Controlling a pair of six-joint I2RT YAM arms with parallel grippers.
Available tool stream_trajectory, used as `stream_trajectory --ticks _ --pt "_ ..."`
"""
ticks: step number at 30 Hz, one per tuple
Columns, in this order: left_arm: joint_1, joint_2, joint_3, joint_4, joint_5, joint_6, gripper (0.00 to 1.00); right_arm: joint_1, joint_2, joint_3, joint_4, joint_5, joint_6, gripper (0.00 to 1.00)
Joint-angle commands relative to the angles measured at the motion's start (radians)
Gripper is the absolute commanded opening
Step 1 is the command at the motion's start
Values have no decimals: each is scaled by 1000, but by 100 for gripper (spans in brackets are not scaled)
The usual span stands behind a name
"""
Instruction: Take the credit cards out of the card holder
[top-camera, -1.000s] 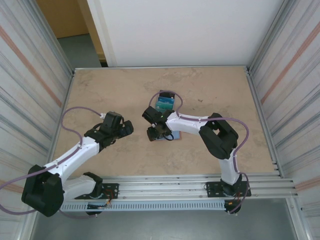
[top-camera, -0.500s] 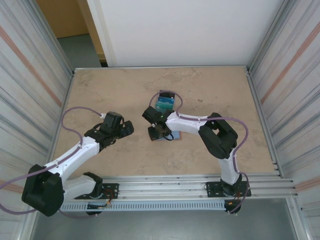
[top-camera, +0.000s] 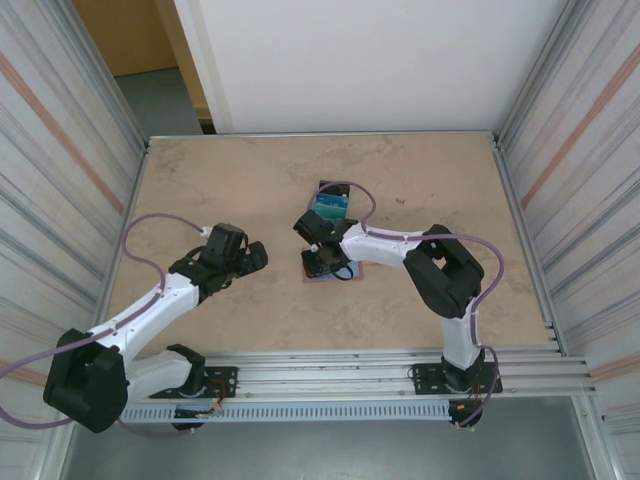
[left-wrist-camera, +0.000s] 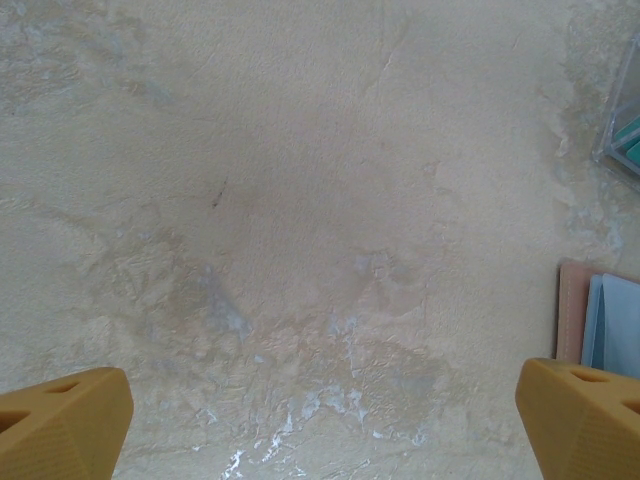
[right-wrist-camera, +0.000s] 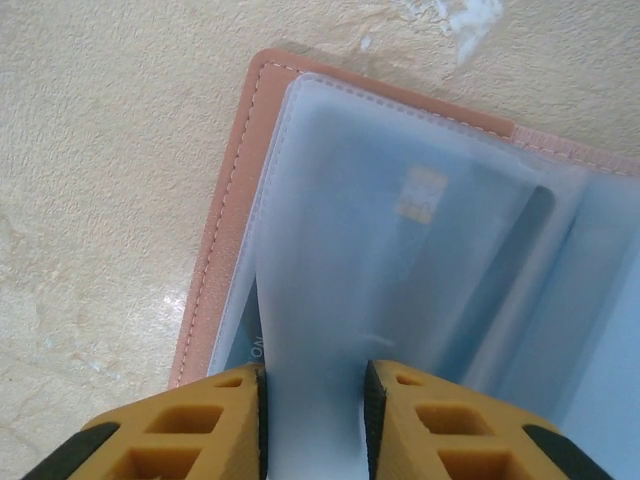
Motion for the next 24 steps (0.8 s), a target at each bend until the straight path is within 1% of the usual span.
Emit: stream_trajectory --ticks 1,6,12,15,18,24 --pt "6 -23 23 -11 7 9 99 -5 -29 -28 -1 9 24 27" --pt "6 -46 20 -14 9 12 99 0 -59 -47 5 -5 28 13" --pt "7 -53 18 -11 18 13 99 12 -107 -81 33 -66 59 9" --pt "6 -53 13 1 36 13 99 24 -129 -92 35 -74 71 9" --pt "5 -48 4 17 52 13 99 31 -146 -100 22 -55 75 14" --pt "5 -39 4 24 60 9 99 29 -145 -86 -58 83 64 22"
